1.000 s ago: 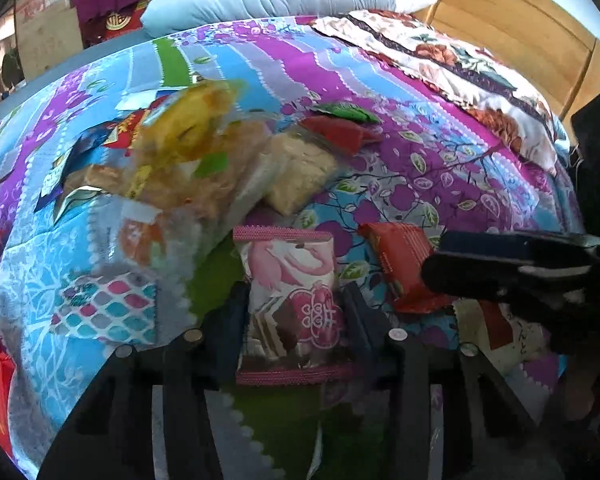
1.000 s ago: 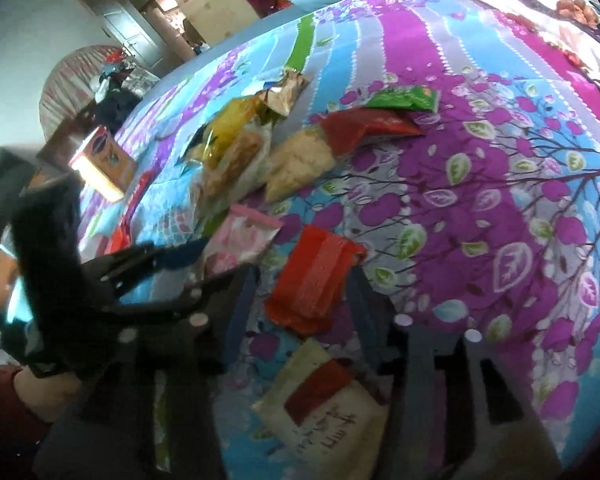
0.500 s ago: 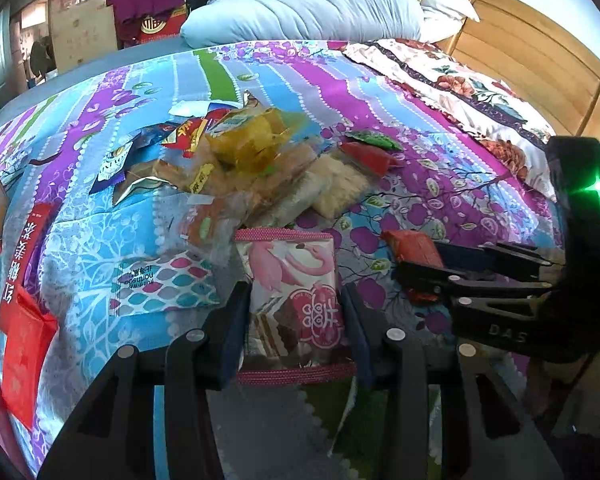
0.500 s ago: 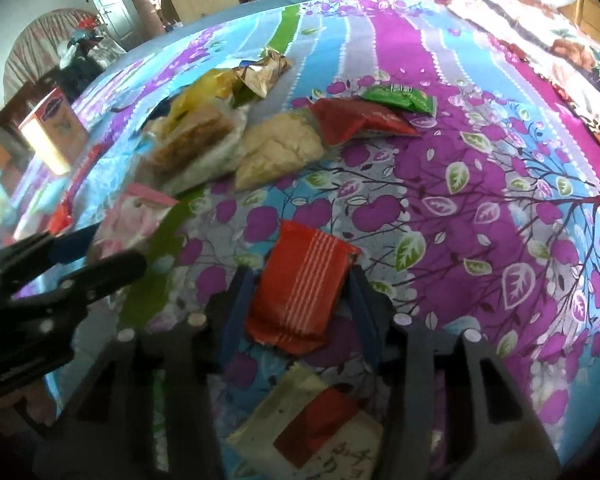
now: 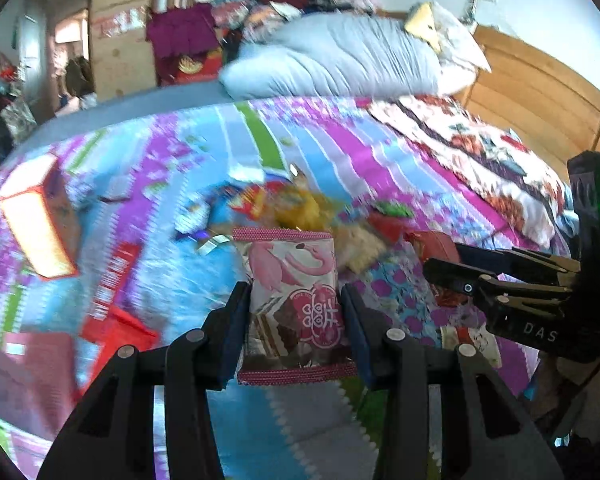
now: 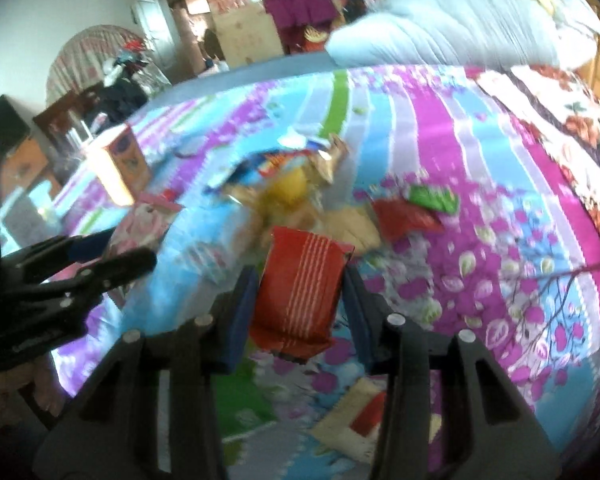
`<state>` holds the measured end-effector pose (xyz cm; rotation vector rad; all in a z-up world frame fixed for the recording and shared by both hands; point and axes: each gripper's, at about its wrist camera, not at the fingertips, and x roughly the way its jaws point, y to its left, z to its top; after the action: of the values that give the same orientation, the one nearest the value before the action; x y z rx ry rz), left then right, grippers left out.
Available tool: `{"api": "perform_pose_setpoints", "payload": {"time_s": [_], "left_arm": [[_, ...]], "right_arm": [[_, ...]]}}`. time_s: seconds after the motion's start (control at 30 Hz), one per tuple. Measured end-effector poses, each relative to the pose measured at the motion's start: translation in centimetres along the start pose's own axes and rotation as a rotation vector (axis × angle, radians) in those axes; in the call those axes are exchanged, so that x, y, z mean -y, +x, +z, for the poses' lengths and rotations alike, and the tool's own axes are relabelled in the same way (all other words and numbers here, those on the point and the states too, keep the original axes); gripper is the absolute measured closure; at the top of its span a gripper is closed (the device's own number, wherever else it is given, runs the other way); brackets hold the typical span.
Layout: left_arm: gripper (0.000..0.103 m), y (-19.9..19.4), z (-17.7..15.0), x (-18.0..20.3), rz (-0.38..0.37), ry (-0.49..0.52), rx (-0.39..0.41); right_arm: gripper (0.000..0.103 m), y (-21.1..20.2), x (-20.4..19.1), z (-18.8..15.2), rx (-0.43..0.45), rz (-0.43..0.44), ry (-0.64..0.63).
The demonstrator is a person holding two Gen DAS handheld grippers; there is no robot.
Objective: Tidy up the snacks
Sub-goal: 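Carry both packets over the clear bowl and release them inside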
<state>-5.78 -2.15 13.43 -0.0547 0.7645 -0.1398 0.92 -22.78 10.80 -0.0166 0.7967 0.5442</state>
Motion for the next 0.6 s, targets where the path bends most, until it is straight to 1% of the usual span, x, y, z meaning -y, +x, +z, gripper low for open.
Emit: {"api": "perform_pose_setpoints", "payload": {"time_s": [0.07, 0.17, 0.27, 0.4, 0.6], "left_arm": [[0.056, -1.7, 0.8, -0.9, 0.030, -0.006, 0.029], [0.056, -4.7, 2.1, -2.9, 0.094, -0.014, 0.078], [0.056, -7.4, 3.0, -5.4, 0.153, -0.042, 0.118], [0.056, -10.6, 3.5, -8.8, 0.226, -0.086, 0.153], [0.056, -14.6, 3.2, -13.8, 0.314, -0.152, 0.186]], "right_arm": [[0.059, -0.5, -1.3, 0.9, 0.018, 0.015, -0.025], [0.059, -1.1, -3.4, 2.5, 0.045, 0.043, -0.061], [0.059, -1.6, -5.7, 4.2, 0.073, 0.069, -0.099], [0.060, -2.3, -9.2, 6.8, 0.108, 0.113, -0.153], [0.059, -2.4, -14.9, 9.9, 0.139, 0.182, -0.237]]}}
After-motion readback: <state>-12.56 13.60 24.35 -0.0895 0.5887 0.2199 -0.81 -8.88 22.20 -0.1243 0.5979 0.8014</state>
